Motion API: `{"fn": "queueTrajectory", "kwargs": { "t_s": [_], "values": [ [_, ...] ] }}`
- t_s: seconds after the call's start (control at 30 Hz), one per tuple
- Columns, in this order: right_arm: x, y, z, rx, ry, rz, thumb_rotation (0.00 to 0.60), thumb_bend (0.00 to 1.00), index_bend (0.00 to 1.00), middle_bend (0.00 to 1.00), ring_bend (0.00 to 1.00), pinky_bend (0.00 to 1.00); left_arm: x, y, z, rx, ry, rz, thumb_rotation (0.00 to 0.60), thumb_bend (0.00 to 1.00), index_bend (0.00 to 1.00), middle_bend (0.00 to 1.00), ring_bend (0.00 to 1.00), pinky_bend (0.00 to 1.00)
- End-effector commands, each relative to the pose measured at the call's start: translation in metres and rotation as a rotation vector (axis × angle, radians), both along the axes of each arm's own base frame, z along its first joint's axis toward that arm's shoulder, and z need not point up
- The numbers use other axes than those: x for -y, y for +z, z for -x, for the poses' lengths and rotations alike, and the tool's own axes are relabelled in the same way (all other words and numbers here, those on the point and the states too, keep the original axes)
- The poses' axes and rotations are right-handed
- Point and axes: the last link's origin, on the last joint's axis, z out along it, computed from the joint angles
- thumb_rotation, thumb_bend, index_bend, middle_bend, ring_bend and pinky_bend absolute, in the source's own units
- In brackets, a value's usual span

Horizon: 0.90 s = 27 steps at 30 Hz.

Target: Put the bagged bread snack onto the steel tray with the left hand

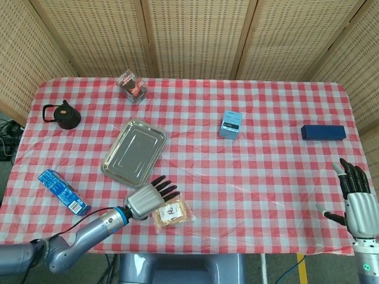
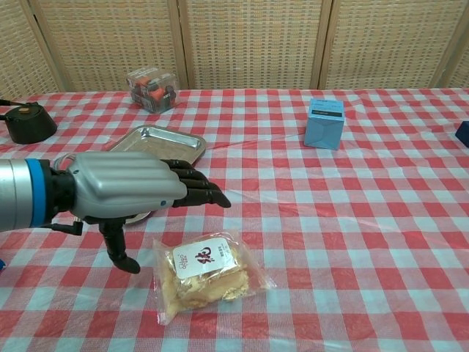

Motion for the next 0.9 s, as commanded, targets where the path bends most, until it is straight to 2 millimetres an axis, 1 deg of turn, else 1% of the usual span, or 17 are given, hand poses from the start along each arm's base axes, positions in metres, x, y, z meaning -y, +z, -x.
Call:
{"fn": "queueTrajectory", "kwargs": {
  "t_s": [0.03, 0.2, 0.4, 0.47, 0.57, 0.6, 0.67, 0.73, 0.83, 0.9],
  "values": [
    [0.000, 0.000, 0.001, 0.001, -0.003, 0.000, 0.600, 0.07, 0.00, 0.00, 0.00, 0.00, -0.002, -0.013, -0.012, -0.020, -0.012, 0.017, 0.600, 0.00, 0.00, 0.00, 0.00, 0.00],
    [0.002, 0.002, 0.003, 0.010, -0.010, 0.000, 0.600, 0.07, 0.00, 0.00, 0.00, 0.00, -0.001, -0.026, -0.028, -0.053, -0.051, 0.030, 0.600, 0.00, 0.00, 0.00, 0.00, 0.00],
    [0.003, 0.003, 0.005, 0.022, -0.012, -0.005, 0.600, 0.07, 0.00, 0.00, 0.00, 0.00, 0.001, -0.042, -0.046, -0.066, -0.046, 0.044, 0.600, 0.00, 0.00, 0.00, 0.00, 0.00],
    [0.003, 0.005, 0.005, 0.029, -0.012, -0.002, 0.600, 0.07, 0.00, 0.00, 0.00, 0.00, 0.003, -0.047, -0.049, -0.081, -0.048, 0.048, 0.600, 0.01, 0.00, 0.00, 0.00, 0.00],
    [0.003, 0.007, 0.006, 0.039, -0.013, 0.002, 0.600, 0.07, 0.00, 0.00, 0.00, 0.00, 0.006, -0.054, -0.050, -0.102, -0.047, 0.048, 0.600, 0.06, 0.00, 0.00, 0.00, 0.00],
    [0.003, 0.008, 0.006, 0.044, -0.013, 0.004, 0.600, 0.07, 0.00, 0.00, 0.00, 0.00, 0.007, -0.056, -0.050, -0.110, -0.049, 0.040, 0.600, 0.09, 0.03, 0.00, 0.00, 0.01],
    [0.002, 0.009, 0.007, 0.050, -0.013, 0.006, 0.600, 0.07, 0.00, 0.00, 0.00, 0.00, 0.007, -0.059, -0.050, -0.114, -0.047, 0.026, 0.600, 0.14, 0.13, 0.01, 0.00, 0.05],
    [0.002, 0.010, 0.007, 0.055, -0.011, 0.005, 0.600, 0.07, 0.00, 0.00, 0.00, 0.00, 0.007, -0.060, -0.048, -0.113, -0.035, 0.018, 0.600, 0.17, 0.24, 0.08, 0.03, 0.13],
    [0.002, 0.010, 0.007, 0.059, -0.009, 0.004, 0.600, 0.07, 0.00, 0.00, 0.00, 0.00, 0.005, -0.059, -0.047, -0.102, -0.022, 0.007, 0.600, 0.23, 0.31, 0.13, 0.07, 0.16],
    [0.002, 0.010, 0.007, 0.059, -0.009, 0.004, 0.600, 0.07, 0.00, 0.00, 0.00, 0.00, 0.004, -0.057, -0.046, -0.090, -0.015, -0.003, 0.600, 0.25, 0.31, 0.13, 0.07, 0.16]
  ]
}}
